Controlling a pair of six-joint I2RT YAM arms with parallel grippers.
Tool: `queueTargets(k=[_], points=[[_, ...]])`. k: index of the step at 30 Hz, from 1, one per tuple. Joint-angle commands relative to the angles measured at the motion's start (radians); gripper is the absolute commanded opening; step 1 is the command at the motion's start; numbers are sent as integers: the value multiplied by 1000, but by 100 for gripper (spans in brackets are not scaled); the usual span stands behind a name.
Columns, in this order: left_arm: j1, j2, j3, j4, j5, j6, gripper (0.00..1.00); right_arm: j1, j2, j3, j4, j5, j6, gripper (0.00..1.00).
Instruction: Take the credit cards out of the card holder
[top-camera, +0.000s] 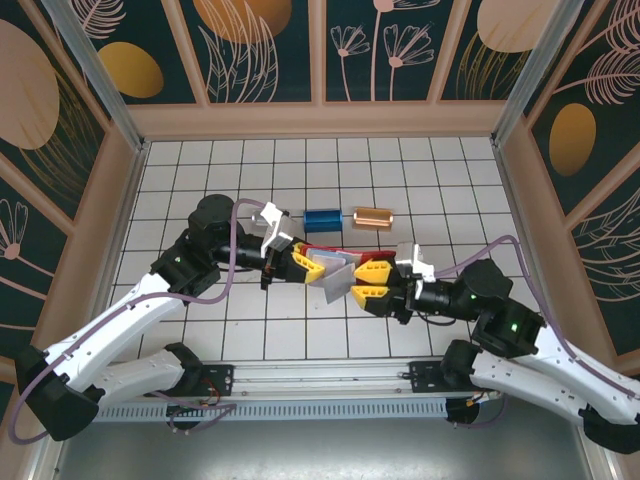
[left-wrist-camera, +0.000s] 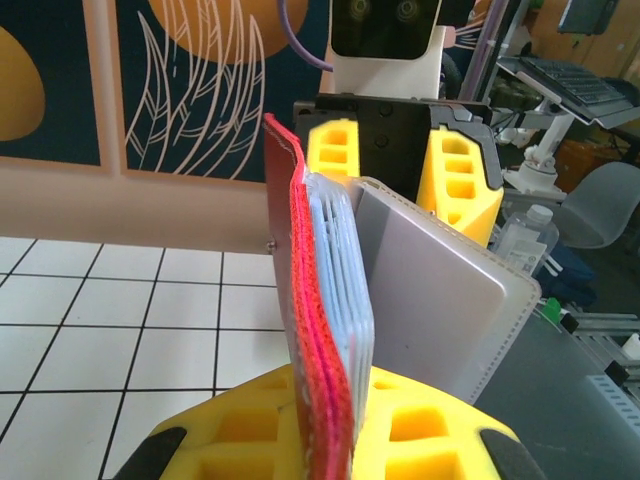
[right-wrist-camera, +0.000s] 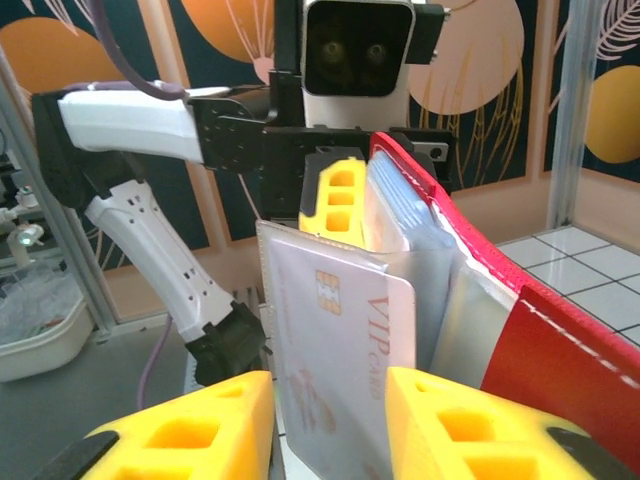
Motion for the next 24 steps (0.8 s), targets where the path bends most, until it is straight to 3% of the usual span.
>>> queueTargets(k=[1, 7, 13, 21, 24], points=[[3, -10, 24, 17, 6, -6, 0, 5, -1, -2, -6, 73, -18, 40], [3, -8, 25, 43, 83, -20, 0, 6, 0, -2, -34, 131, -45, 45], [3, -2, -5, 102, 81, -50, 0, 6, -6, 22, -81, 151, -57, 48], [2, 14, -36, 211, 91, -98, 0, 6, -2, 46, -106, 107, -50, 54], [2, 35, -74, 337, 99, -175, 0, 6, 10, 45, -95, 77, -41, 54]])
